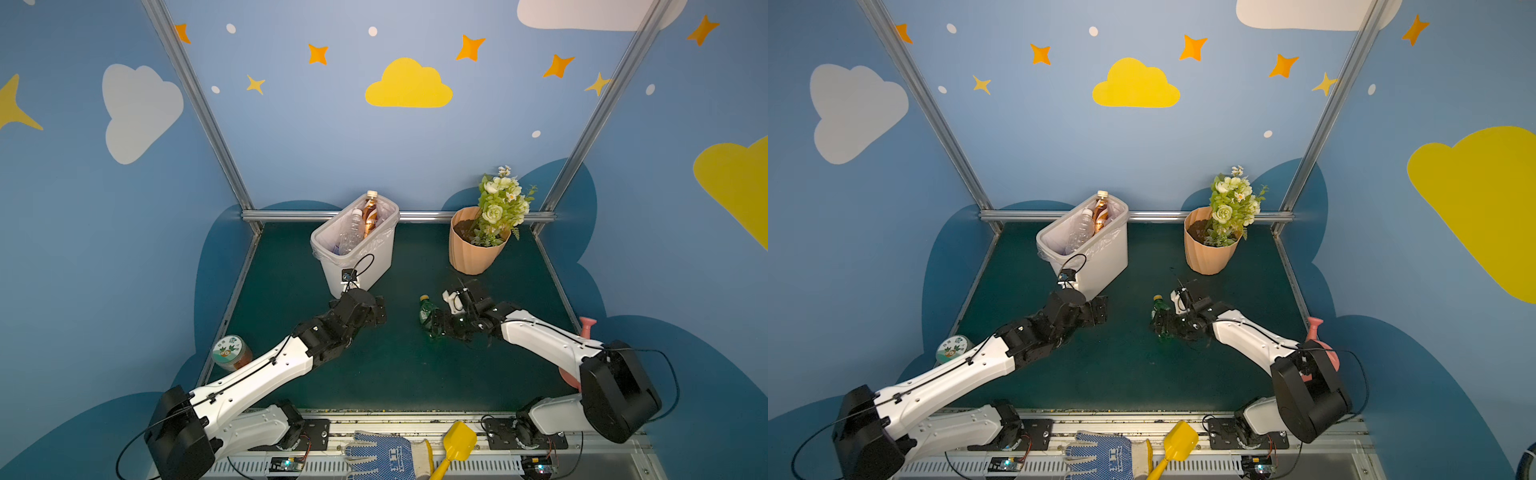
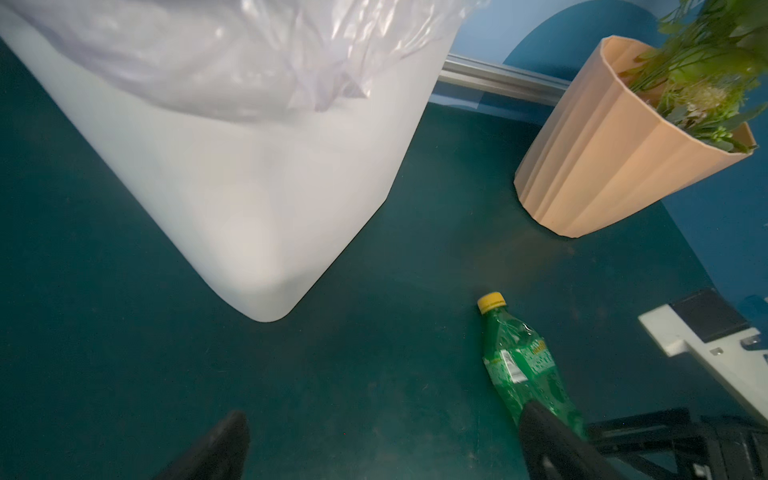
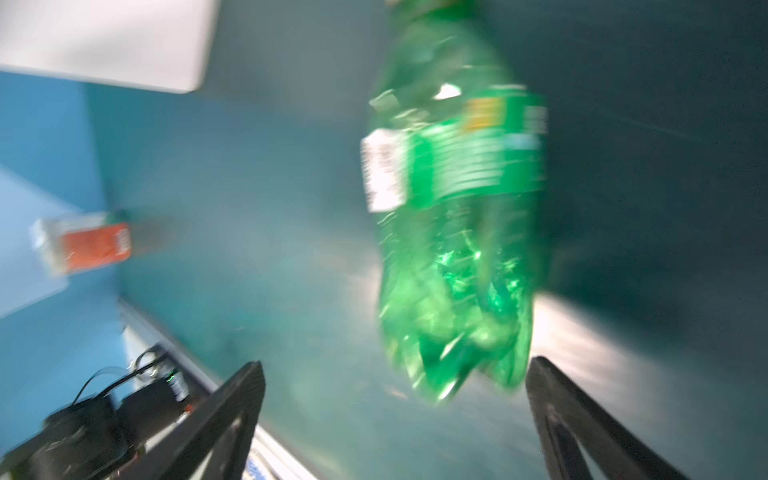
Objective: Throw the plastic bottles in the bin
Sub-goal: 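Lower the left gripper onto the green bottle while the right gripper withdraws, then grasp the green bottle with the left gripper and lift it toward the bin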
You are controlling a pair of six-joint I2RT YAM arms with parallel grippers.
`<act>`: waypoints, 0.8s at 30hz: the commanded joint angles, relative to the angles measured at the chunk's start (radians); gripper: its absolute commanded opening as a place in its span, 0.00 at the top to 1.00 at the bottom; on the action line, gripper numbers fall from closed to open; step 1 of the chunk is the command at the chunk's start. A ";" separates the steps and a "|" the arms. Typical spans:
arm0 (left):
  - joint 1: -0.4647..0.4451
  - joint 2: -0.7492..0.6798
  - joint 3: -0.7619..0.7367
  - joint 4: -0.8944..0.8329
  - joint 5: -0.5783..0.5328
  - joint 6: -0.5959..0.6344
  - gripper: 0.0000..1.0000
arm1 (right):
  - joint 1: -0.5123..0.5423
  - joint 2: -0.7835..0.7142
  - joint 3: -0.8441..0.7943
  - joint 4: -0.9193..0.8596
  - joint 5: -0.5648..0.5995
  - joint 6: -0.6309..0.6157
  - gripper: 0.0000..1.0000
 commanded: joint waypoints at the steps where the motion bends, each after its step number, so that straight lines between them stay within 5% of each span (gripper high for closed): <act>1: 0.015 0.010 0.027 -0.033 0.034 -0.032 0.00 | 0.077 0.033 0.057 0.023 -0.047 0.034 0.04; 6: 0.022 0.128 0.124 -0.069 0.140 -0.008 0.00 | 0.057 -0.063 0.028 -0.054 0.051 0.015 0.03; 14: 0.011 0.488 0.412 -0.210 0.366 0.036 0.00 | -0.197 -0.321 -0.153 -0.108 0.170 -0.024 0.03; 24: -0.061 0.876 0.734 -0.385 0.417 0.076 0.01 | -0.450 -0.367 -0.230 -0.095 0.067 -0.091 0.03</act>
